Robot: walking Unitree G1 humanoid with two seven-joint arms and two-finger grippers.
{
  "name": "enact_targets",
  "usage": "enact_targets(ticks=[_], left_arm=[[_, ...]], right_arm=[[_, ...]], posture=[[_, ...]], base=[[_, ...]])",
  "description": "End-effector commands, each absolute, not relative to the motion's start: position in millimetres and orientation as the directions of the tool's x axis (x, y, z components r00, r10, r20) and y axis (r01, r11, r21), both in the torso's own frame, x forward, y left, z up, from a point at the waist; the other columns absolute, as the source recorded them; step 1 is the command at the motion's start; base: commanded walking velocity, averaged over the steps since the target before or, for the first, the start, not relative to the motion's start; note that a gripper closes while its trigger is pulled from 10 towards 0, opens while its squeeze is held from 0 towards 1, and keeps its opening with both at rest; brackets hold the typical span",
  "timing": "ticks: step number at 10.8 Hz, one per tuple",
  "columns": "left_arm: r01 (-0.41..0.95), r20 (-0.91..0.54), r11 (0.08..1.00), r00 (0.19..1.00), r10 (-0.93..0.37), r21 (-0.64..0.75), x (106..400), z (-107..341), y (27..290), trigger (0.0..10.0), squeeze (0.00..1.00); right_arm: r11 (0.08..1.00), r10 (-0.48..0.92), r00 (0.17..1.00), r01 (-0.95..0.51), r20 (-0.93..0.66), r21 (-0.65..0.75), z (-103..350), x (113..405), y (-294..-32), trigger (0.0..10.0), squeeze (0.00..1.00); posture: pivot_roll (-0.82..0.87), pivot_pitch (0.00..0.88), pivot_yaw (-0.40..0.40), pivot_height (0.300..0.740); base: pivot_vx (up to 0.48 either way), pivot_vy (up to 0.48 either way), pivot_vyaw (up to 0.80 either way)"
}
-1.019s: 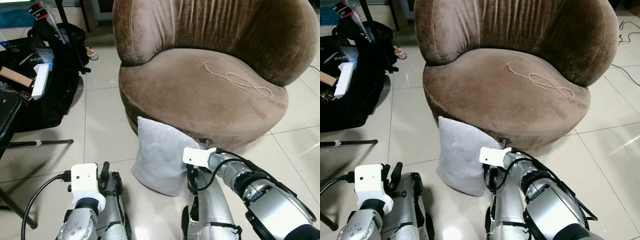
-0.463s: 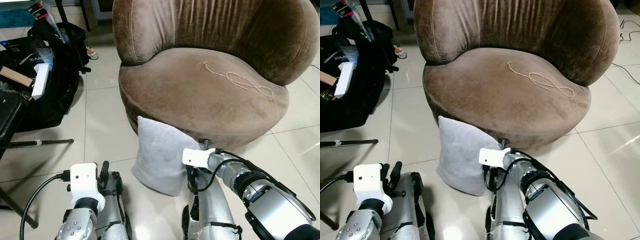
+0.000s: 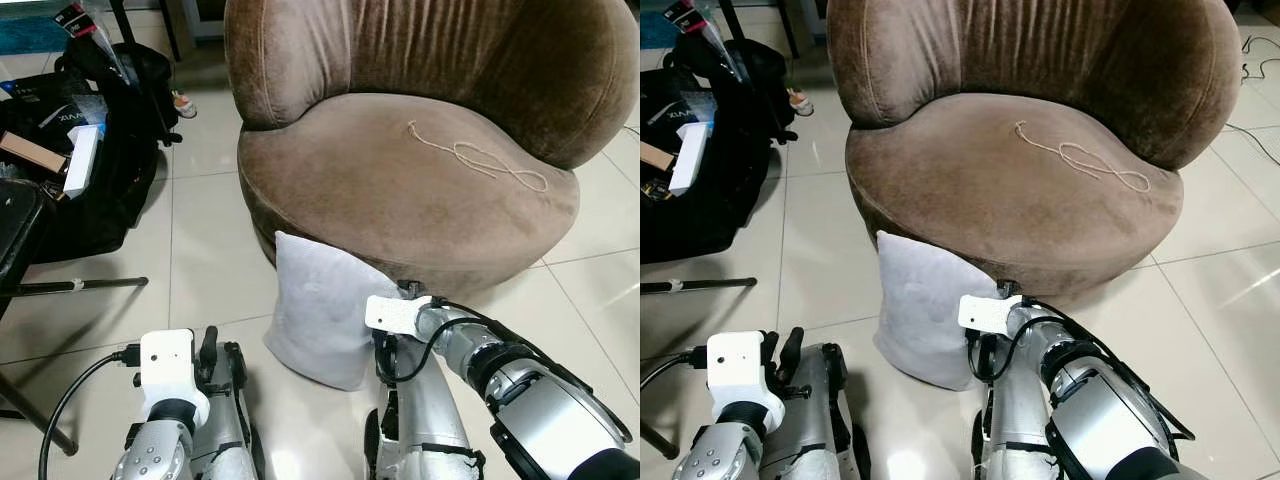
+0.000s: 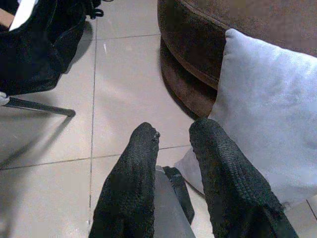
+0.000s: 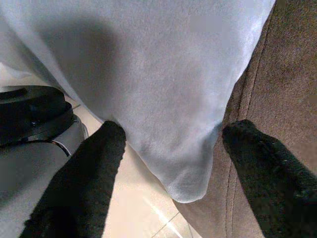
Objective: Move the pillow to the sofa from floor
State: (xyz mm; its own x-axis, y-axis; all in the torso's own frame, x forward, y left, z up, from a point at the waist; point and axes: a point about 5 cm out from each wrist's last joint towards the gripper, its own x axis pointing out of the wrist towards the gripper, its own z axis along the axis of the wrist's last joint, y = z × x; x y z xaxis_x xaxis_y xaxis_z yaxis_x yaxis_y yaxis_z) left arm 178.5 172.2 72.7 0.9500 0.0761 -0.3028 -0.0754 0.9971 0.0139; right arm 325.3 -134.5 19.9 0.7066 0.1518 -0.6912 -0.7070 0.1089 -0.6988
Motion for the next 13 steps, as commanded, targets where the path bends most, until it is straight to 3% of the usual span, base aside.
enact_targets(ticks=[1, 13], left_arm=[[-0.060, -0.303, 0.998, 0.951, 0.061, 0.013, 176.3, 75.9, 170.9, 10.0, 0.00], [-0.037, -0.322, 0.999, 0.946, 0.044, 0.027, 170.6, 80.9, 175.3, 10.0, 0.00]], right_arm=[[0.128, 0.135, 0.711, -0.703, -0.690, -0.700, 19.0, 324.8, -138.3, 0.0, 0.00], [0.161, 0.151, 0.702, -0.712, -0.696, -0.683, 10.5, 317.1, -134.4, 0.0, 0.00]], posture=[[0.13, 0.179, -0.039, 0.501], [0.15, 0.202, -0.005, 0.501]], base=[[0.000, 0.000, 0.00], [0.000, 0.000, 0.00]])
